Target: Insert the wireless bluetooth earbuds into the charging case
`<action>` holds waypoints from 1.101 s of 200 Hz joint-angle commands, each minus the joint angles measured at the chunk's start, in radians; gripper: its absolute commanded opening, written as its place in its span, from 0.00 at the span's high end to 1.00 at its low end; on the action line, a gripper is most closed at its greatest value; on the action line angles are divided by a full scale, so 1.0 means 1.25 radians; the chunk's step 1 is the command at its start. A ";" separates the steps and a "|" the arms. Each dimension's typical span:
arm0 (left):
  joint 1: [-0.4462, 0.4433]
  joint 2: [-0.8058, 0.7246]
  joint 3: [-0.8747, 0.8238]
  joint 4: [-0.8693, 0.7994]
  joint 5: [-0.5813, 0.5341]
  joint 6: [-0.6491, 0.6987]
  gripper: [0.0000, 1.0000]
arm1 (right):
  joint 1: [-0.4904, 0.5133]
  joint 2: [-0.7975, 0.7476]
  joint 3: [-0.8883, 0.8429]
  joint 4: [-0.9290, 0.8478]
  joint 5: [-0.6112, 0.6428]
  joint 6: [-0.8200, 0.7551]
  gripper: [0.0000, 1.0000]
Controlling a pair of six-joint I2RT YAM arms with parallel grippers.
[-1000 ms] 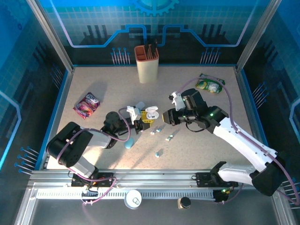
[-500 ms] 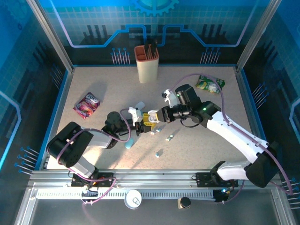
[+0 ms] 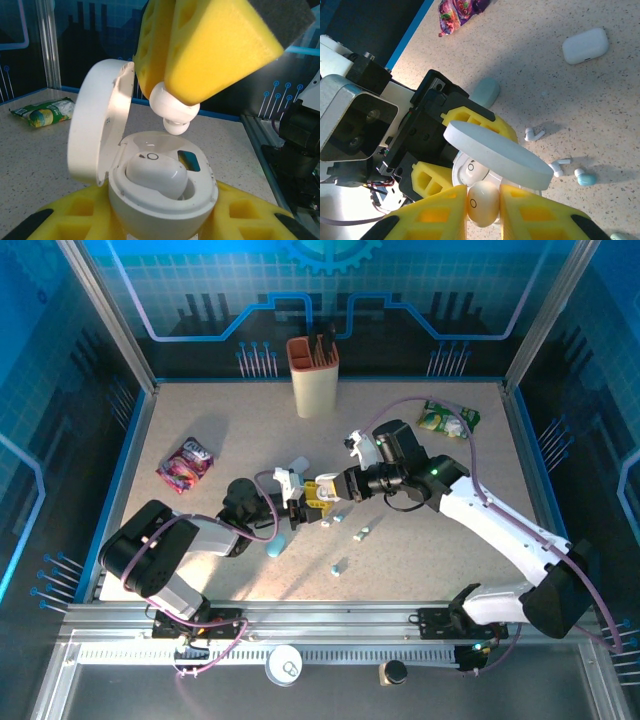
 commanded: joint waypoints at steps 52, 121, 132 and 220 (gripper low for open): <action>-0.006 -0.035 0.015 0.018 0.021 -0.004 0.65 | -0.004 0.018 -0.016 0.008 0.021 -0.019 0.78; -0.007 -0.034 0.010 0.014 0.016 0.009 0.65 | -0.009 -0.026 -0.019 0.012 0.013 -0.022 0.62; -0.007 -0.031 0.010 0.011 0.015 0.011 0.65 | -0.012 -0.043 -0.024 0.021 0.007 -0.021 0.59; -0.007 -0.025 0.004 0.003 0.025 0.019 0.65 | -0.013 -0.022 0.014 0.070 -0.009 -0.032 0.38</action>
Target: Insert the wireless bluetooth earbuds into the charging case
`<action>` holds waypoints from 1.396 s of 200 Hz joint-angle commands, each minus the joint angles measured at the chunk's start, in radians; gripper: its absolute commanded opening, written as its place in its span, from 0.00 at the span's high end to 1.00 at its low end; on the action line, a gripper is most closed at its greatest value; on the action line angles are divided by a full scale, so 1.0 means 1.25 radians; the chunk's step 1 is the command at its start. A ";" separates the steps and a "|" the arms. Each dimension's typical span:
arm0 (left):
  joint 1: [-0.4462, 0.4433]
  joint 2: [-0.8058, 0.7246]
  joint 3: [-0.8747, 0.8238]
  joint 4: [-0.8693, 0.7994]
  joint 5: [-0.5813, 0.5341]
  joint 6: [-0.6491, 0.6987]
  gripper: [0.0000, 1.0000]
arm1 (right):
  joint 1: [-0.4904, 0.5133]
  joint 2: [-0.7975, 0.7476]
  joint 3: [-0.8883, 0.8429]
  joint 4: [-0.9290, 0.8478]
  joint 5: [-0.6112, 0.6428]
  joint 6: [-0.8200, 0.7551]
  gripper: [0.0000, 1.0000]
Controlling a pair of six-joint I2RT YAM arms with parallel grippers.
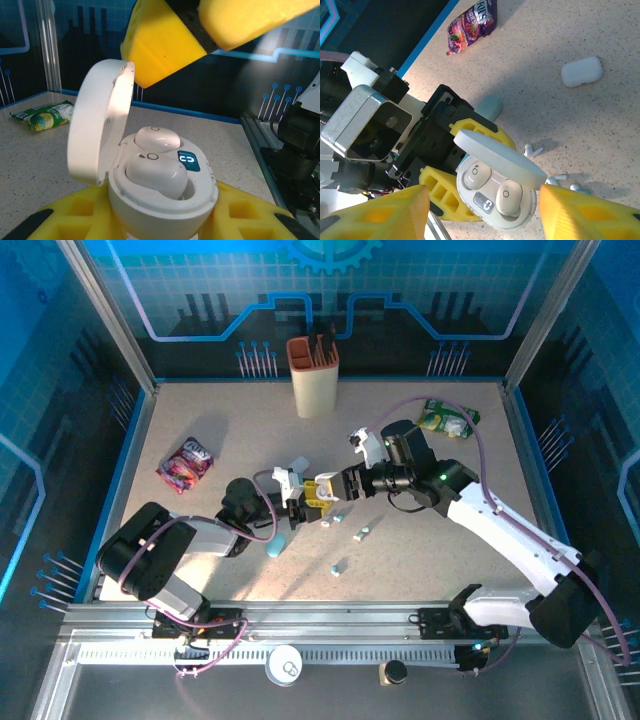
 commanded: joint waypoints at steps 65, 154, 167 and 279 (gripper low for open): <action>-0.005 -0.012 -0.001 0.005 0.028 0.022 0.65 | -0.003 0.032 0.016 0.054 -0.064 -0.030 0.35; 0.005 0.004 -0.003 0.067 0.004 -0.020 0.65 | -0.003 -0.030 -0.067 0.048 -0.064 -0.029 0.43; 0.006 0.003 -0.004 0.069 0.003 -0.022 0.65 | -0.004 -0.036 -0.071 0.052 -0.062 -0.026 0.43; 0.006 -0.004 0.008 0.076 0.000 -0.013 0.65 | -0.059 -0.013 -0.159 0.255 -0.261 0.311 0.31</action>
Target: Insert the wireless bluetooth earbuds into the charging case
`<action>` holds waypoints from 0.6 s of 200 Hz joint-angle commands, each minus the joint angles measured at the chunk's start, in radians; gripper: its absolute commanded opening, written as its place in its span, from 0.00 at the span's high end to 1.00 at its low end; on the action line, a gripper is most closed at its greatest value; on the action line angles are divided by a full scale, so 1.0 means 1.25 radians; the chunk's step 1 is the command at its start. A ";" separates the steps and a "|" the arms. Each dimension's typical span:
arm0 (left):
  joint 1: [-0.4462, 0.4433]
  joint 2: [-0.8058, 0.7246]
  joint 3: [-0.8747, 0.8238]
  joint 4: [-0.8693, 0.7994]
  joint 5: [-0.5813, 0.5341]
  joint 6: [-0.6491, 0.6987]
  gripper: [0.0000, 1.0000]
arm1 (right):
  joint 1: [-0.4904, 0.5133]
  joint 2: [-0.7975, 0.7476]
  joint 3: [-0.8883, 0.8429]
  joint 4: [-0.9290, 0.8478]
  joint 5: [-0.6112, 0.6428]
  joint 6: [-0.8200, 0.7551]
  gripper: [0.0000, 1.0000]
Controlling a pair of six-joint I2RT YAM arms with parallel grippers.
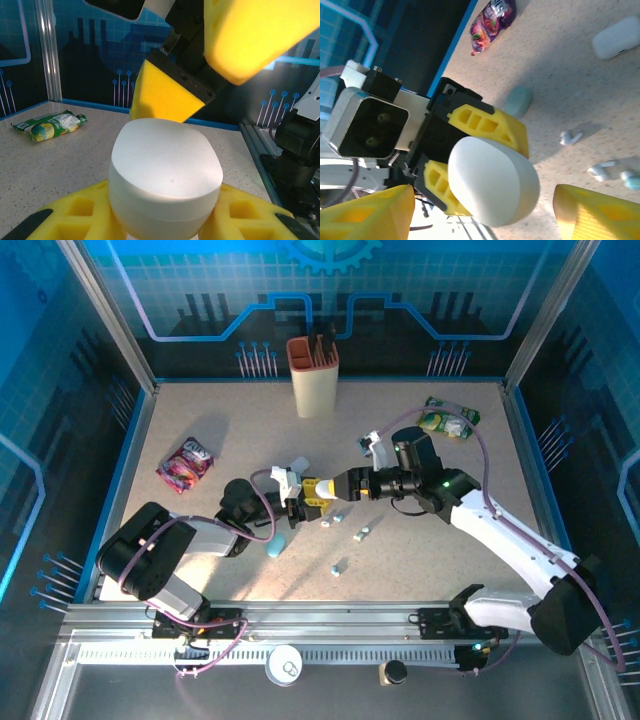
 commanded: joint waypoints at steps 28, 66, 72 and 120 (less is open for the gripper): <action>0.004 0.005 0.014 0.033 -0.005 0.009 0.65 | -0.003 0.023 -0.040 0.133 -0.130 0.135 0.39; 0.004 0.014 0.025 0.033 0.001 0.008 0.65 | -0.004 0.026 -0.058 0.163 -0.131 0.161 0.59; 0.004 0.014 0.025 0.033 0.000 0.008 0.65 | -0.005 0.025 -0.060 0.164 -0.129 0.163 0.63; 0.005 0.014 0.035 0.022 0.009 0.010 0.65 | -0.022 0.021 -0.069 0.178 -0.124 0.173 0.80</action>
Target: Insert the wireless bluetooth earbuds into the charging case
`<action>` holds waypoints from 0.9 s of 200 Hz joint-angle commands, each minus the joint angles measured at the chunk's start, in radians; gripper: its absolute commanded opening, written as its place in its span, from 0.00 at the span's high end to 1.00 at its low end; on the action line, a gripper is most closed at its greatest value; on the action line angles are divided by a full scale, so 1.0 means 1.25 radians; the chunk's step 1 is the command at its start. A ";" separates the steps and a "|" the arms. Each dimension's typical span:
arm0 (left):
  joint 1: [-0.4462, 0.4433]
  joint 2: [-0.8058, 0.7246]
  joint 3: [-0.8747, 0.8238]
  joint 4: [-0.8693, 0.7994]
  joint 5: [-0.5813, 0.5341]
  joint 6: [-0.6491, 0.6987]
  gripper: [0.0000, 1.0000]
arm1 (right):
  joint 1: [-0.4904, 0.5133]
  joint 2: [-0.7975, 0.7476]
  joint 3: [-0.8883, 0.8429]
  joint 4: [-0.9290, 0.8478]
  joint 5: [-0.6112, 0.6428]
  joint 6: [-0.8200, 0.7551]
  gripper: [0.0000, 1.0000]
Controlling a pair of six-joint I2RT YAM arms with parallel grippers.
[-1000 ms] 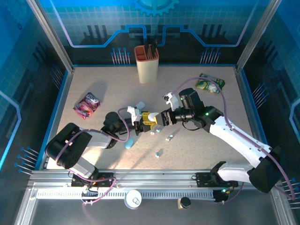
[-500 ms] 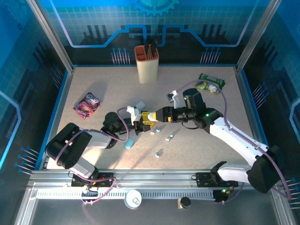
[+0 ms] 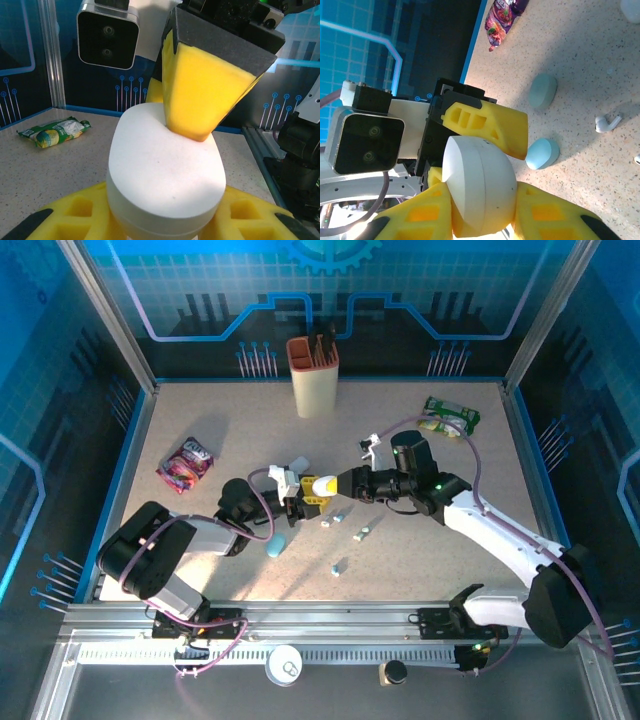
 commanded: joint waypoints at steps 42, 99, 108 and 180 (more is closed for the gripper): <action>0.000 -0.003 0.020 -0.010 0.001 0.013 0.49 | -0.026 -0.016 -0.040 0.062 -0.013 0.005 0.81; 0.007 -0.121 -0.038 -0.208 -0.071 0.086 0.01 | -0.130 -0.020 -0.122 0.050 0.096 -0.030 0.81; 0.007 -0.148 -0.042 -0.250 -0.086 0.096 0.01 | -0.144 -0.006 -0.126 0.042 0.117 -0.050 0.81; -0.061 -0.406 0.031 -0.846 -0.427 0.080 0.01 | -0.181 0.278 -0.051 0.149 0.157 -0.094 0.80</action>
